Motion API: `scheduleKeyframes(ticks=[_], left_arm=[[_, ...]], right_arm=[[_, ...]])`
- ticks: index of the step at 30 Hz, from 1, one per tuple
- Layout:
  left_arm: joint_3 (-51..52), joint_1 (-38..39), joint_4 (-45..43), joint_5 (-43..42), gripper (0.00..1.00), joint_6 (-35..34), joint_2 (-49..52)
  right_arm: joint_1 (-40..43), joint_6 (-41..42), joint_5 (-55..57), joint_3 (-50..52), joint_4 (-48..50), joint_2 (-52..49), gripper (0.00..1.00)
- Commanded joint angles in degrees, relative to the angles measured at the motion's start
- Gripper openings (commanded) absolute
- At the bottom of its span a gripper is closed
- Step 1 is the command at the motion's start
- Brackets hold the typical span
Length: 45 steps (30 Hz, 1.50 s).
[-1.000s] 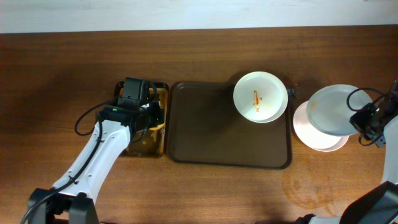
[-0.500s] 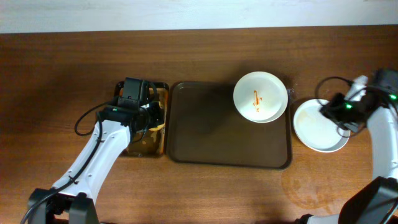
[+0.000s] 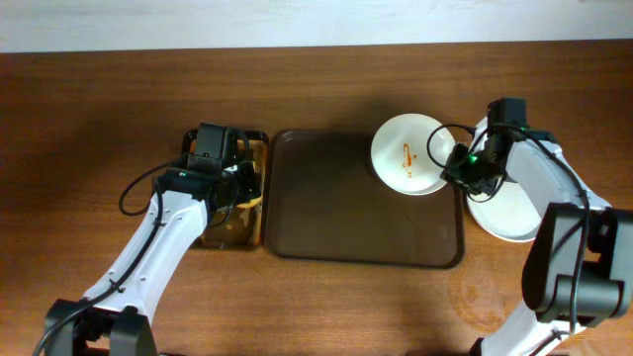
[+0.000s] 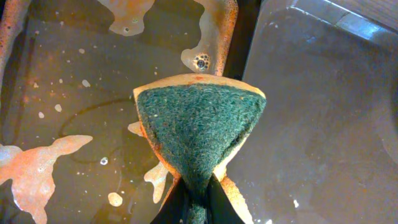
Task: Clean dirty plates on tray and stack at the side
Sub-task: 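Grasp the last plate rim with the right gripper, then scrub the held last plate with the sponge in the left gripper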
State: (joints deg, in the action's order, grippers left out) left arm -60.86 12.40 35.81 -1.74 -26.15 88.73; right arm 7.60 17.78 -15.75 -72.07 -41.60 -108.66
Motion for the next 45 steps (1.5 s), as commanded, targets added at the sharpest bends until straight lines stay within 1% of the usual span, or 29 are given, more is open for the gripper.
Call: scheduleKeyframes(ticks=[1,5,7,8,9,11,16,18,22,25,27,28,30,32,33,38,45], left_arm=[[0.07,-0.24,-0.13,-0.63,0.0,-0.09,-0.68],[0.07,-0.2,-0.13,-0.63,0.0,-0.09,-0.68],[0.07,-0.2,-0.15,-1.07,0.0,-0.09,-0.68],[0.04,-0.2,-0.15,-1.07,0.0,-0.09,-0.68],[0.07,-0.2,-0.15,-1.09,0.0,-0.09,-0.68],[0.04,-0.2,-0.17,-1.9,0.0,-0.09,-0.68],[0.07,0.52,-1.95,-9.88,0.0,-0.04,-0.68],[0.07,2.38,-4.2,-14.16,0.0,0.15,-0.68],[0.07,6.69,-8.24,-16.68,0.0,-0.2,-0.57],[0.07,10.21,-10.71,-16.72,0.0,-5.53,0.22],[0.07,11.34,-11.85,-16.79,0.0,-8.11,1.44],[0.07,12.15,-13.55,-18.47,0.0,-9.07,3.04],[0.07,13.07,-19.04,-25.73,0.0,-9.05,6.64],[0.07,13.42,-22.25,-29.55,0.0,-9.4,9.29],[0.07,13.49,-23.5,-31.34,0.0,-10.78,10.97],[0.07,13.49,-30.03,-42.42,0.0,-10.97,18.08],[0.07,15.26,-32.22,-43.54,0.0,-11.02,22.93]], right_arm=[[-0.48,0.79,-0.2,0.42,1.07,-2.71,0.27],[-0.48,0.74,-0.26,0.44,1.57,-3.72,0.12],[-0.52,0.7,-0.26,0.44,1.4,-3.72,0.09],[-0.52,0.7,-0.26,0.46,0.85,-3.72,0.05],[-0.66,0.7,-0.28,0.46,0.22,-3.72,0.04],[-1.53,0.02,-0.28,0.46,-0.9,-3.72,0.04],[-7.61,-0.79,-0.31,0.46,-3.23,-3.72,0.04],[-11.45,-0.74,-0.31,0.46,-4.0,-3.72,0.04],[-15.61,1.25,-0.28,0.46,-4.5,-3.72,0.04],[-17.84,2.21,-0.26,0.46,-4.66,-3.72,0.04],[-18.25,2.23,-0.28,0.46,-4.66,-3.72,0.04],[-18.25,2.23,-0.31,0.46,-4.68,-3.72,0.04],[-18.25,2.21,-0.26,0.46,-4.66,-3.72,0.04],[-18.23,2.21,-0.26,0.46,-4.7,-3.72,0.04],[-18.23,2.21,-0.26,0.46,-4.68,-3.72,0.04],[-18.18,2.23,-0.28,0.46,-4.68,-3.72,0.04],[-18.18,2.23,-0.28,0.46,-4.68,-3.72,0.04]])
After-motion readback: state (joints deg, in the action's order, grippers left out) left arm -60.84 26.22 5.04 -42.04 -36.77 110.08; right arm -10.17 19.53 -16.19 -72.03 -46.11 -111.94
